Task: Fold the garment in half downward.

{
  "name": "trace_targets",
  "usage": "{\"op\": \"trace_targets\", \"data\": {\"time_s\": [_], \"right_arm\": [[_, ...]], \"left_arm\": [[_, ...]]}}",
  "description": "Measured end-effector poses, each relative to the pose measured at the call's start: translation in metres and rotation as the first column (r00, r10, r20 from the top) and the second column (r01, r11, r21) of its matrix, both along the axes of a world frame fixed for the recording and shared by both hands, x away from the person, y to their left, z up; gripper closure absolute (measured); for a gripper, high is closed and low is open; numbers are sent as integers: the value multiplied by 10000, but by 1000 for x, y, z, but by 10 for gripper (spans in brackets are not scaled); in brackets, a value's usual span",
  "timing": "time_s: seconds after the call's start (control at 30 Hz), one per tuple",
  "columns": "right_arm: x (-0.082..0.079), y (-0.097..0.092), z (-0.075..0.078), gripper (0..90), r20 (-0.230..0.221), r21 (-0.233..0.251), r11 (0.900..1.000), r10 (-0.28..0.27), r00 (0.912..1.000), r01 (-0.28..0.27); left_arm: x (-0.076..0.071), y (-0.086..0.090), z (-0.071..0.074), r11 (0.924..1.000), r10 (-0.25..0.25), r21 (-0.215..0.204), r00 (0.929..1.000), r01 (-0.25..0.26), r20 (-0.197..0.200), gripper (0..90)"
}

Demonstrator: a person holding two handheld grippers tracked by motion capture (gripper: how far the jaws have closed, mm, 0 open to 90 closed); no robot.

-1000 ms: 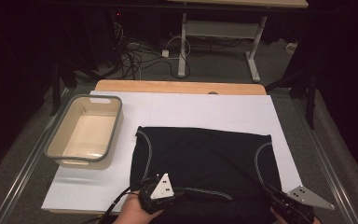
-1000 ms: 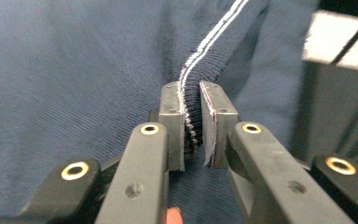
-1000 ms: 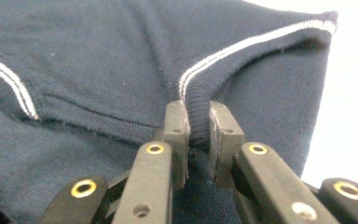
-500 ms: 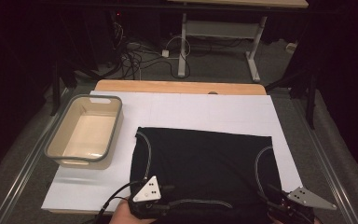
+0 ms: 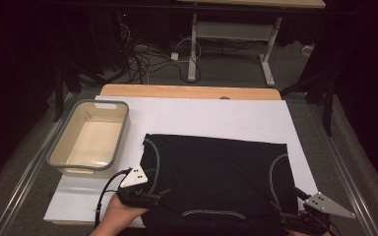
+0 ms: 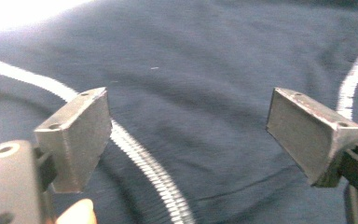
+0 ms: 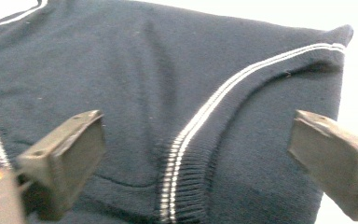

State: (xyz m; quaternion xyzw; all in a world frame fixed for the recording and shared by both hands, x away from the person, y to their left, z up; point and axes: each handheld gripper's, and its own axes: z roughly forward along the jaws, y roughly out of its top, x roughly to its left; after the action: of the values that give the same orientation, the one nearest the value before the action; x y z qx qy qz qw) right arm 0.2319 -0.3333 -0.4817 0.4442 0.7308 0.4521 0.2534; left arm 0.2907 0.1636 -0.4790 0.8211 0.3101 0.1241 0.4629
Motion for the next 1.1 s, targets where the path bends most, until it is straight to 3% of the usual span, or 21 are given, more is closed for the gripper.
{"op": "trace_targets", "data": {"time_s": [0.17,0.47,0.6,0.83,1.0,1.1], "right_arm": [[0,0,0,3,68,-30,9997,-228,9997,228],[-1,-2,0,4,170,67,9994,-331,9993,330],[-1,-2,-1,4,172,74,9994,-350,9992,348],[0,1,2,3,309,43,9992,-400,9987,399],[5,8,7,3,634,159,9996,-264,9976,254],[17,13,16,3,691,112,9994,-344,9970,337]], "left_arm": [[4,6,1,9994,348,-61,9994,-349,-81,0],[8,9,-4,9985,549,21,9982,-548,-225,0],[9,8,-8,9956,864,367,9963,-865,44,0],[12,9,-11,9960,854,272,9962,-848,-198,0],[23,0,1,9957,928,-52,9957,-928,-34,0],[37,-8,7,9951,964,221,9953,-965,86,0]]}}
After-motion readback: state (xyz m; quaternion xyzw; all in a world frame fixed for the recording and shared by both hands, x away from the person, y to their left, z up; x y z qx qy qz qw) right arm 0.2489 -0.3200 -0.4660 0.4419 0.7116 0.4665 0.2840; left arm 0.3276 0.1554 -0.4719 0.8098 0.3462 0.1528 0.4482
